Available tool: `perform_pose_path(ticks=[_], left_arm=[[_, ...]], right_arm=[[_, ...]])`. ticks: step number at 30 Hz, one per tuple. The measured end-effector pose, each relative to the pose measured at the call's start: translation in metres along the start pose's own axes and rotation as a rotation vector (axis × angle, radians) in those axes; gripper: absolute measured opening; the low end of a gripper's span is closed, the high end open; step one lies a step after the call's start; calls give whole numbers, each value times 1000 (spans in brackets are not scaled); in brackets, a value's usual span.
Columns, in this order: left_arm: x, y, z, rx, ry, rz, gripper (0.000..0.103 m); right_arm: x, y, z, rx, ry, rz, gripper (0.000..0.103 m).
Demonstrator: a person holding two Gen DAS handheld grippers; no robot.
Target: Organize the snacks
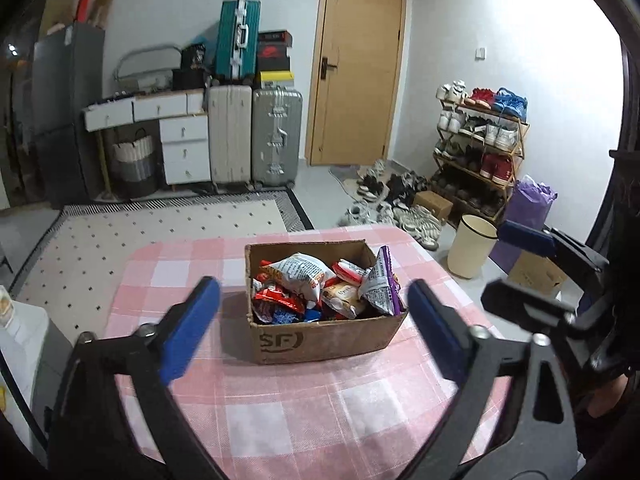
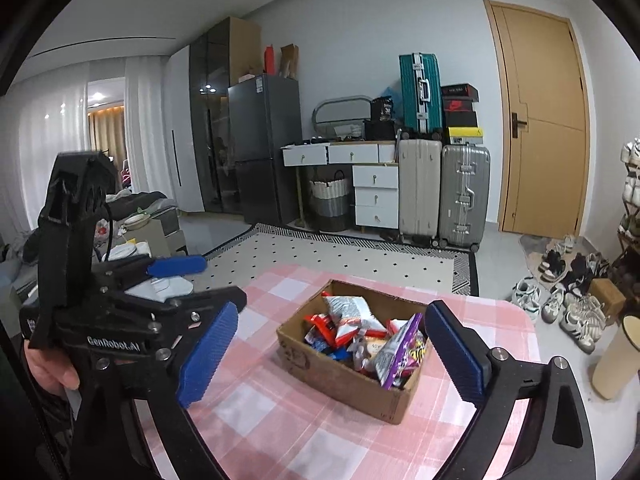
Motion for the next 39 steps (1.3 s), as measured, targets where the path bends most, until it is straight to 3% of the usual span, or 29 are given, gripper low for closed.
perform_pose_path(ticks=[8, 14, 24, 39], left_arm=[[-44, -38, 8, 24, 47, 71, 103], [-48, -76, 4, 1, 77, 68, 103], [-16, -121, -25, -67, 160, 55, 103], [53, -173, -51, -70, 238, 72, 103]], right_arm=[[-25, -47, -9, 16, -20, 16, 100], [-40, -88, -2, 63, -30, 30, 101], [-43, -136, 19, 129, -78, 15, 102], [3, -190, 48, 185, -145, -32, 102]])
Point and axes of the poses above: each gripper's, at about its wrist camera, not at the fingertips, and x roughly the way its jaws point, z to its right, y to its top, the point moved 7 cm from there along x, roughly the way its jaws point, and after that the axes turned 7 degrees about -z, right-handed, at the moved point
